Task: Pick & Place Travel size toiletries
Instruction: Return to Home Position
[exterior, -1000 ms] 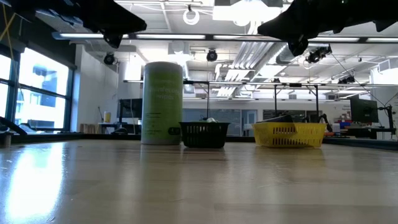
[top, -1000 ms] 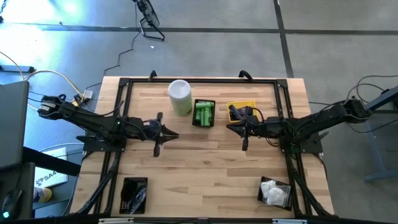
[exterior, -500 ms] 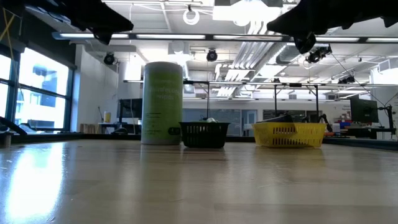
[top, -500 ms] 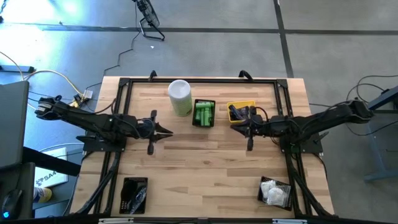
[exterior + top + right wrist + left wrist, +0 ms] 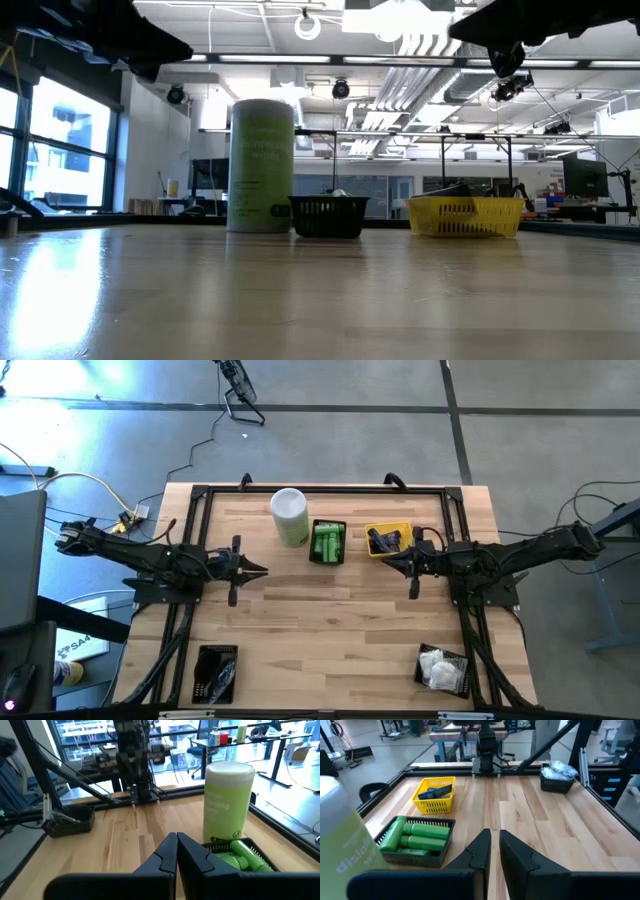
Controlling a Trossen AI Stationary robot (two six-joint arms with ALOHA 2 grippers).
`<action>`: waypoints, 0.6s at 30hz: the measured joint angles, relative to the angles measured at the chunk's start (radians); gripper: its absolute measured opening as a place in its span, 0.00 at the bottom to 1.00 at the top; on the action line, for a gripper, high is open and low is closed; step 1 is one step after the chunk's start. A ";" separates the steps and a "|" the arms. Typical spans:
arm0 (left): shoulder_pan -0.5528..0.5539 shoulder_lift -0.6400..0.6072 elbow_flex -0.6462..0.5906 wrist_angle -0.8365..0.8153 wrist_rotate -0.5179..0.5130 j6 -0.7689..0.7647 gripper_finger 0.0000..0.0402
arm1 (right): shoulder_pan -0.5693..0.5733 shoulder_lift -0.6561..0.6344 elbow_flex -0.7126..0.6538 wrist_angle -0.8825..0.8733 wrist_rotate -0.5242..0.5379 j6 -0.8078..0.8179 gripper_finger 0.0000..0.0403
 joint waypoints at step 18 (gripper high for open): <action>0.000 -0.293 -0.160 -0.021 0.001 0.052 0.08 | 0.000 -0.110 0.000 -0.094 0.027 -0.006 0.01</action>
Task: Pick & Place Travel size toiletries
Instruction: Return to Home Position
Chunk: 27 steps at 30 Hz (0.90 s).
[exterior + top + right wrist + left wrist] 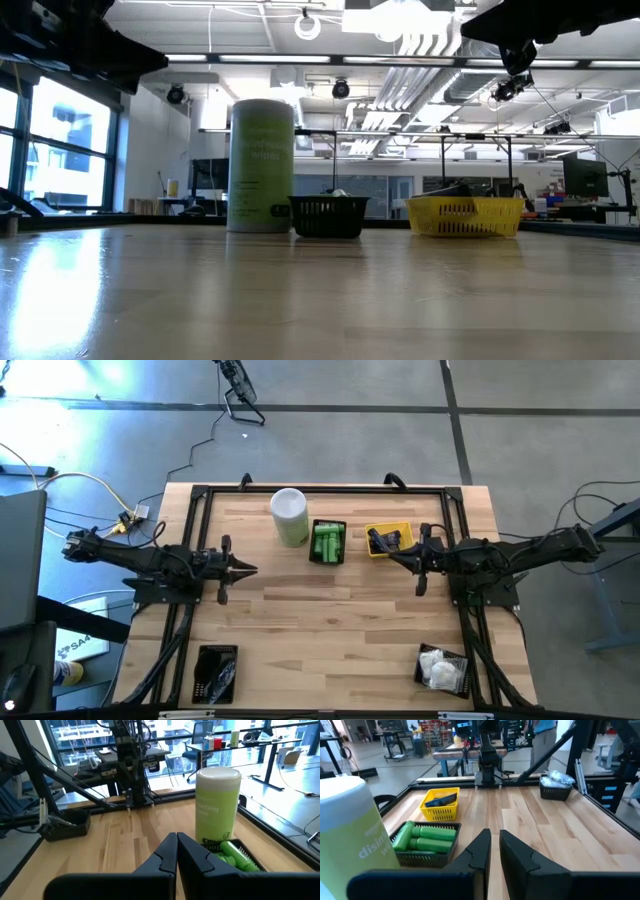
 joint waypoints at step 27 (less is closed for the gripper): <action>0.000 -0.300 -0.024 -0.253 0.052 0.025 0.08 | 0.000 -0.012 0.000 -0.018 0.000 0.007 0.01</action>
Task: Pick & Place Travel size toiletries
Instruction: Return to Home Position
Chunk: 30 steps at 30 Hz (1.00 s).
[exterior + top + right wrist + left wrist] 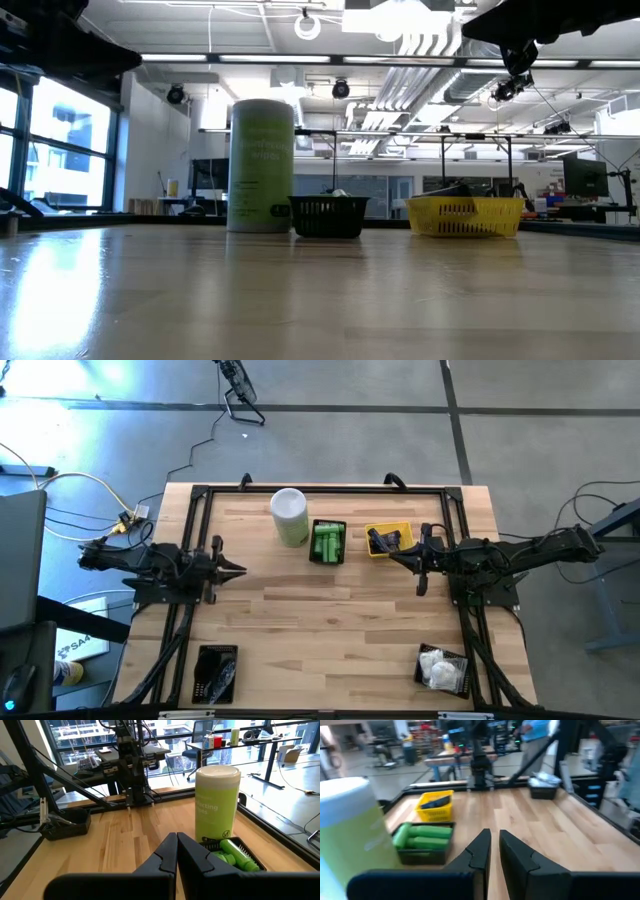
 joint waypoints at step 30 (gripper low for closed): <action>0.000 0.004 -0.181 0.222 0.180 0.027 0.08 | 0.000 -0.171 0.000 -0.151 0.000 0.042 0.01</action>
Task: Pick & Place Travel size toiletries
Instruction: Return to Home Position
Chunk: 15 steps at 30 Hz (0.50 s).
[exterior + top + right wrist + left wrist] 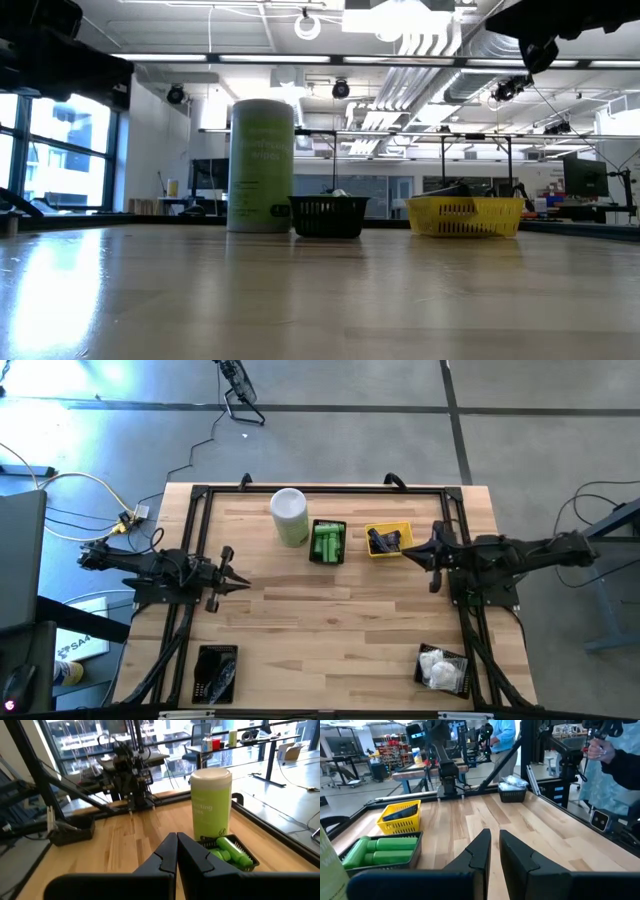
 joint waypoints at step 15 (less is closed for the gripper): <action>0.000 0.000 -0.002 0.000 -0.001 0.000 0.08 | 0.000 -0.183 0.000 -0.131 0.000 0.009 0.01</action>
